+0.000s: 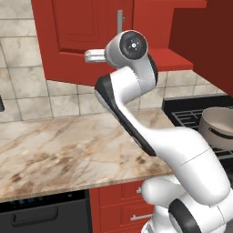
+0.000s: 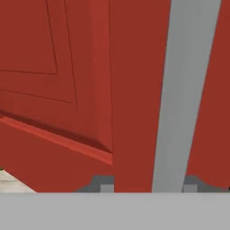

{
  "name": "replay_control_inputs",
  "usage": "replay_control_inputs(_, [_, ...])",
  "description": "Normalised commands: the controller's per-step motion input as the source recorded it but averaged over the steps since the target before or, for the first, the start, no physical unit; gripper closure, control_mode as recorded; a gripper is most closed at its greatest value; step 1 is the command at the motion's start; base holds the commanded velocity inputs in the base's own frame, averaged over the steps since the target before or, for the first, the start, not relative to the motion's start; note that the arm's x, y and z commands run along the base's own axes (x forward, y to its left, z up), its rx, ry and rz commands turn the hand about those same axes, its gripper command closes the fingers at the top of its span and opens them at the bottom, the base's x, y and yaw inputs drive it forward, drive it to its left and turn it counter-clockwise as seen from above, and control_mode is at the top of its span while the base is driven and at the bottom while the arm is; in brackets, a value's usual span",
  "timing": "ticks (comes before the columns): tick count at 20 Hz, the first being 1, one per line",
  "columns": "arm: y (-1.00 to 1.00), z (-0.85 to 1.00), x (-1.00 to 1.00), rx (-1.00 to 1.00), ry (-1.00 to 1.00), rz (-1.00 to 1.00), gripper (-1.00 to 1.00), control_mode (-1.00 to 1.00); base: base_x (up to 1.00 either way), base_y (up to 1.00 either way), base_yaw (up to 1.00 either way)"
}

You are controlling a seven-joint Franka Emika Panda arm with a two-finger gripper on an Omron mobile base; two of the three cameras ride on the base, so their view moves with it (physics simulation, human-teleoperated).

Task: Open the cabinet and move the ladle to the pot. Then close the cabinet.

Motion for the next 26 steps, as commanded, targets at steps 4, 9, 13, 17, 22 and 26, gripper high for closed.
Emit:
replay_control_inputs(4, [0.86,0.09,-0.93,0.00,0.00,0.00,1.00,-1.00,0.00,0.00,0.00])
replay_control_inputs(9, [0.85,0.11,-0.80,0.00,0.04,0.00,1.00,-1.00,0.00,0.00,0.00])
replay_control_inputs(13, [0.89,0.07,-0.56,0.00,0.10,0.00,-1.00,-1.00,0.00,0.00,0.00])
replay_control_inputs(17, [0.39,0.04,-0.41,0.00,0.10,0.00,-1.00,-1.00,0.00,0.00,0.00])
replay_control_inputs(22, [-0.48,0.00,-0.73,0.00,0.03,0.02,-1.00,-1.00,0.00,0.00,0.00])
replay_control_inputs(26, [-1.00,0.00,-1.00,0.00,0.00,0.04,-1.00,-1.00,0.00,0.00,0.00])
